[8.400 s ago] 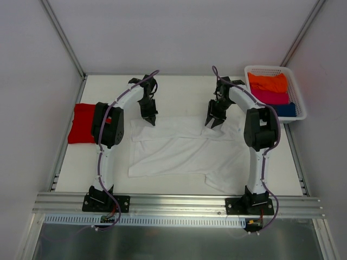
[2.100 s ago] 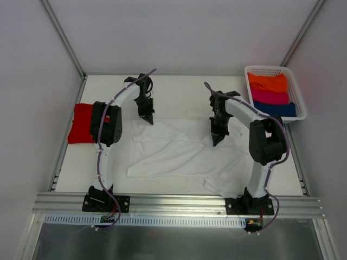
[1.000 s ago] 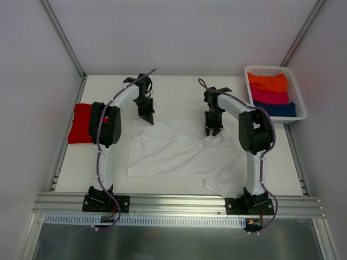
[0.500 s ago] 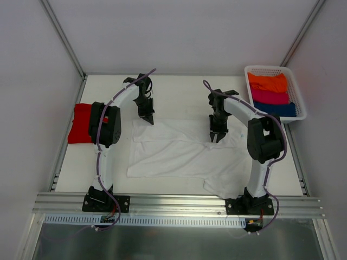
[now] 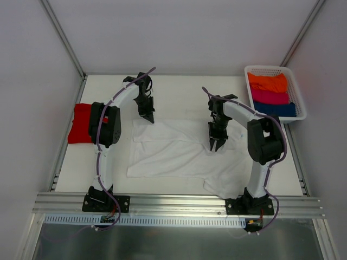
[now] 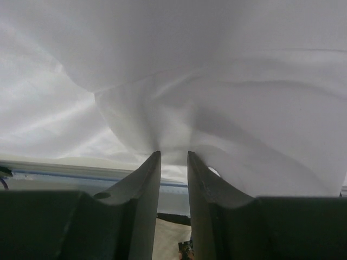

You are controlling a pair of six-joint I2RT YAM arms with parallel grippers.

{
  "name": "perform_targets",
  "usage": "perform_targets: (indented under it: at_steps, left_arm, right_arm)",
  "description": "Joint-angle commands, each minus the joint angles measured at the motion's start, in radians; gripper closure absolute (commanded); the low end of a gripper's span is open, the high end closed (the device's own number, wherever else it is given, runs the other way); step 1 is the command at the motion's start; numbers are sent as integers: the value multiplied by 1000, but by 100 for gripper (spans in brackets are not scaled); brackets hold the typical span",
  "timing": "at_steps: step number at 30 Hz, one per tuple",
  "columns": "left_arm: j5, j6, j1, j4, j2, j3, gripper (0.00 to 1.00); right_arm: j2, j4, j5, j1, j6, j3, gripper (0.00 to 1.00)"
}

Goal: Fold and stack the t-shirts
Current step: Fold the flattened tshirt in 1/3 of the way

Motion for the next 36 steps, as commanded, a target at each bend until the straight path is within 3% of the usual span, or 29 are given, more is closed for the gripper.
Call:
perform_targets:
  at_steps: [1,6,10,18,19,21,22,27,36]
  left_arm:
    - [10,-9,7,-11,-19,33,100]
    - [1,-6,7,-9,-29,22,100]
    - [-7,-6,7,-8,-31,35,100]
    - [16,-19,4,-8,-22,96,100]
    - [9,-18,4,-8,-20,88,100]
    - [-5,-10,4,-9,-25,64,100]
    - [-8,-10,3,-9,-31,56,100]
    - [-28,-1,3,-11,-115,-10,100]
    - [-40,-18,-1,-91,-137,-125,100]
  right_arm:
    - [-85,-71,-75,22,-28,-18,70]
    - [-178,-111,-98,36,-28,6,71]
    - [-235,-143,-22,31,-1,147,70]
    - [-110,-122,175,-41,42,252,68]
    - [-90,-116,196,-43,38,266,70]
    - [-13,-114,226,-47,39,333,97]
    - [13,-114,220,-50,42,356,100]
    - [131,-116,221,-67,41,459,99]
    - [182,-116,209,-110,32,392,100]
